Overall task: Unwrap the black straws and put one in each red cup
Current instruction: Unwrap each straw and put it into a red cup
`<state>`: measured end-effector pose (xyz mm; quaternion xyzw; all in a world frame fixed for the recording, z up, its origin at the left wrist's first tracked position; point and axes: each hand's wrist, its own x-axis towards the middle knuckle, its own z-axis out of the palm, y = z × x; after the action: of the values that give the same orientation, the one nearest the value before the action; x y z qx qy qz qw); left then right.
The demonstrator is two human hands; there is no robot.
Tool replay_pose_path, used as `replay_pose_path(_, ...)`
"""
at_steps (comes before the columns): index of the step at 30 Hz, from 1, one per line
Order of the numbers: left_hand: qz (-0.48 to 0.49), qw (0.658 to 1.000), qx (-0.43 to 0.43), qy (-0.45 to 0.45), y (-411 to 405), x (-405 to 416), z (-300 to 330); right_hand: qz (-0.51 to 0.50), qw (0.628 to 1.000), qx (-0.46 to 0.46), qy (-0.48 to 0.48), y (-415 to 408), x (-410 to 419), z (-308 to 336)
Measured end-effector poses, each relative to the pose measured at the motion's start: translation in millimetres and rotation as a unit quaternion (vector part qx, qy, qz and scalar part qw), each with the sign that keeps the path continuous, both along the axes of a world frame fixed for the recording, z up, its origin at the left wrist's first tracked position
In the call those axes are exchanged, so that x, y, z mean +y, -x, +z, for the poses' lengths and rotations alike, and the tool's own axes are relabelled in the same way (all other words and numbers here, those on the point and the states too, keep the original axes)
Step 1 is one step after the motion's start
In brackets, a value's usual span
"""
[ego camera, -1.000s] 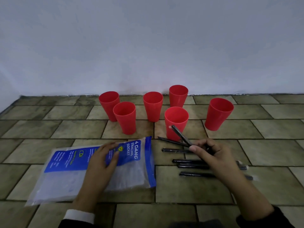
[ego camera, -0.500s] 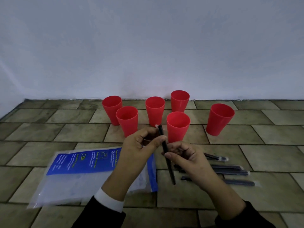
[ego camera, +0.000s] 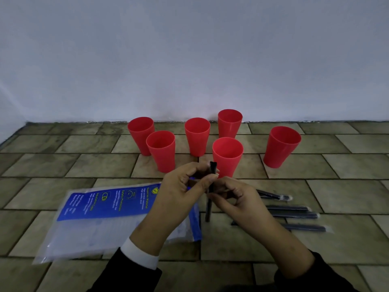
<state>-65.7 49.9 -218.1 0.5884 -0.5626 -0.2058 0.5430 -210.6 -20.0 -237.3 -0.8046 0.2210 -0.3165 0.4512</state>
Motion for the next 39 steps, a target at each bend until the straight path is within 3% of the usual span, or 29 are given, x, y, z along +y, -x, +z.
replay_pose_path(7, 0.008, 1.0, -0.015, -0.004, 0, 2, -10, -0.018, 1.0, 0.004, 0.006, -2, 3, -4)
replay_pose_path(13, 0.006, 1.0, 0.019, -0.006, 5, 5, -11, -0.025, 0.998, 0.025, -0.052, 6, -2, -8)
replay_pose_path(16, -0.006, 0.998, 0.055, -0.014, 3, 5, -15, -0.04, 0.995, -0.031, -0.089, 17, -10, 8)
replay_pose_path(19, -0.019, 0.997, 0.074, -0.018, 4, 4, -16, -0.038, 0.998, -0.053, -0.026, 16, -18, 31)
replay_pose_path(24, -0.038, 0.997, 0.041, -0.053, 2, 4, -18, 0.033, 0.999, -0.025, -0.009, 0, -25, 51)
replay_pose_path(29, -0.045, 0.985, -0.05, -0.157, 1, 12, -38, 0.04, 0.999, -0.025, -0.021, 1, -24, 49)
replay_pose_path(39, -0.027, 0.977, -0.143, -0.159, -1, 9, -48, 0.039, 0.997, -0.045, -0.052, -1, -25, 47)
